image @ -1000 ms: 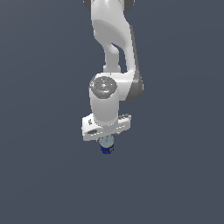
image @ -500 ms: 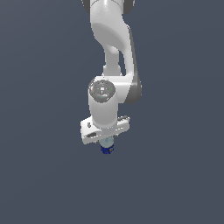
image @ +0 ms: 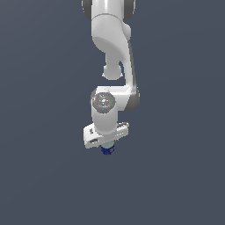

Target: Pick up the object and move it to a goal position.

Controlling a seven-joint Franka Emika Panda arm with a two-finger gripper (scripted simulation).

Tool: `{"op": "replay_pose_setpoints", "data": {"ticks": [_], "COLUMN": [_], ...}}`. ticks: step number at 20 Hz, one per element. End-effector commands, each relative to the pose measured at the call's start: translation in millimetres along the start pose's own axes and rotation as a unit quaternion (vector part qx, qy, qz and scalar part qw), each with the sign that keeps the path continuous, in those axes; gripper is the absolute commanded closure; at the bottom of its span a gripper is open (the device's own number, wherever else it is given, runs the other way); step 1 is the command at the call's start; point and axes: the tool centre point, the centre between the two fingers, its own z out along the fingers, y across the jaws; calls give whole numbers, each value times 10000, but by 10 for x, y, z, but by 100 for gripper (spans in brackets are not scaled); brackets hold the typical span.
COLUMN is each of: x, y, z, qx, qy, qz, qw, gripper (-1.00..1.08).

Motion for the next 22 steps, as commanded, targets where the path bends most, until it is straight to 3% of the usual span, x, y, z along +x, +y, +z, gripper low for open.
{"op": "replay_pose_setpoints", "data": {"ticks": [1,5,6,17,22], "x": [5,17,17,12,40], "y": [3,7,7,3,-170], "z": [64,62,62,65,5], "qx": [-3,-3,-3,-2,-2], "qy": [7,7,7,0,0], "qz": [-3,-3,-3,-3,-3], "qw": [10000,10000,10000,10000,10000], "gripper": [-92,-92,108,108,108]}}
